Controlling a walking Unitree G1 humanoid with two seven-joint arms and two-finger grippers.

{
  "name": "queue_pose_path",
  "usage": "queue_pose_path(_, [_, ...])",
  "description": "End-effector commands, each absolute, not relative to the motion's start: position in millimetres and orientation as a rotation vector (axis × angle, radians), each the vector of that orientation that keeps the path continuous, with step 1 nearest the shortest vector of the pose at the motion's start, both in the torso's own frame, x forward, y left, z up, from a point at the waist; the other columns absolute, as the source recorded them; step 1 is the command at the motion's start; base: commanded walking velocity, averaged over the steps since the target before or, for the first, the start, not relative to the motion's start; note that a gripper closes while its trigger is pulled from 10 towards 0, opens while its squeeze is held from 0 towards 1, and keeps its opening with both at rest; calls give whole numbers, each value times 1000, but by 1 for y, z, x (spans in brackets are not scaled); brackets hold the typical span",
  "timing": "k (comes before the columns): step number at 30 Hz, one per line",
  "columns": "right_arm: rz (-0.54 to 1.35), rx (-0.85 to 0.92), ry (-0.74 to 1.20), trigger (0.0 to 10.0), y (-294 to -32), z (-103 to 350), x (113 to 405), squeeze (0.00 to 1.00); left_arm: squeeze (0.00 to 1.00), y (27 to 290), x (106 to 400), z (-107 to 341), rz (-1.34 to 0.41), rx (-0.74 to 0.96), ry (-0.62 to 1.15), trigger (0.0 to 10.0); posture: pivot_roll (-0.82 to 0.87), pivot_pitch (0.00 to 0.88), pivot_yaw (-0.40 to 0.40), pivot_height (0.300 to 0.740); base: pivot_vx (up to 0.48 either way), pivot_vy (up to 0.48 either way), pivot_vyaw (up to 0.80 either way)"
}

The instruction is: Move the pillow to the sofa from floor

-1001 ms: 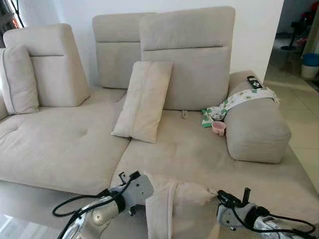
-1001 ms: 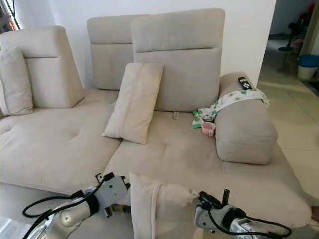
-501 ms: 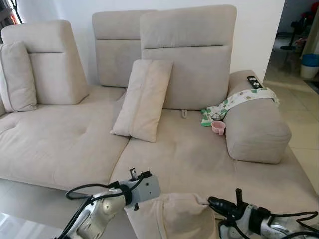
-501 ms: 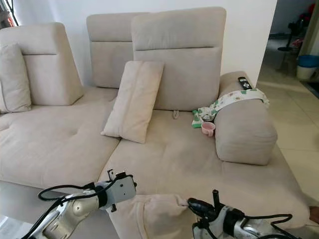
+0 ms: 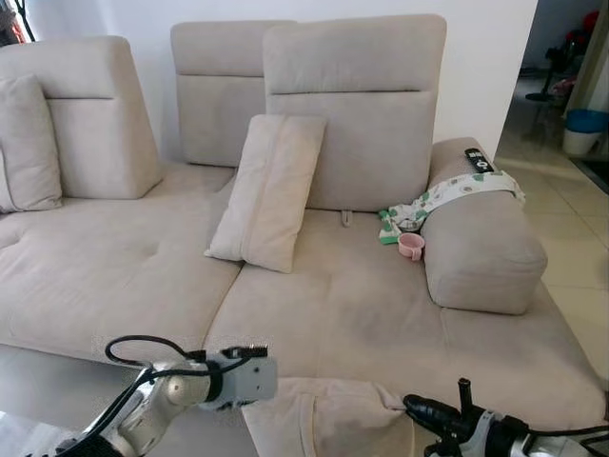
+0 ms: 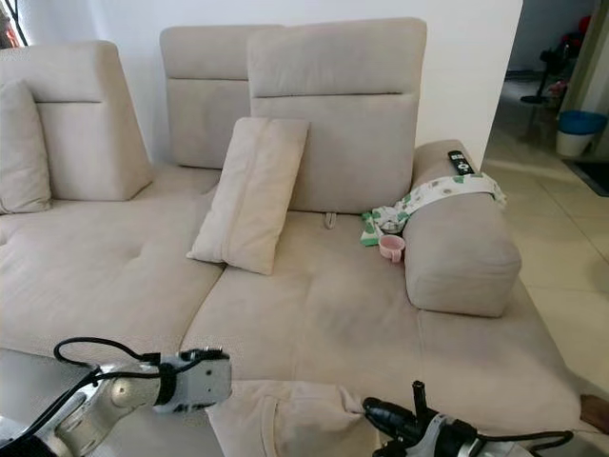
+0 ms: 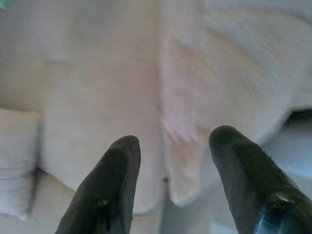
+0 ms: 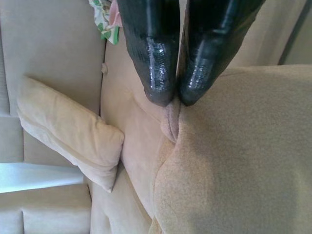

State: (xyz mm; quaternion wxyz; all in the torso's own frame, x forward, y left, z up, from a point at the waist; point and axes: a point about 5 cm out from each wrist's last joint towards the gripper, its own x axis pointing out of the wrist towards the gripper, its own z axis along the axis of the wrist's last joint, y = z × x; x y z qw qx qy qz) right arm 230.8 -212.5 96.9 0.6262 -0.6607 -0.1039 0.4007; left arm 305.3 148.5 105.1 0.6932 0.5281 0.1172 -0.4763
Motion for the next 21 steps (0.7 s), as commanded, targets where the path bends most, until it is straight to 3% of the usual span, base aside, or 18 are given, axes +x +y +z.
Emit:
queue_pose_path(1, [925, -1510, -287, 0, -209, 106, 229, 0, 0, 155, 306, 104, -1103, 1198, 304, 10000, 144, 0, 70, 560, 0, 0, 0])
queue_pose_path(21, [940, -1510, -403, 0, -189, 123, 224, 0, 0, 146, 306, 88, -1244, 1329, 410, 10000, 120, 0, 70, 560, 0, 0, 0])
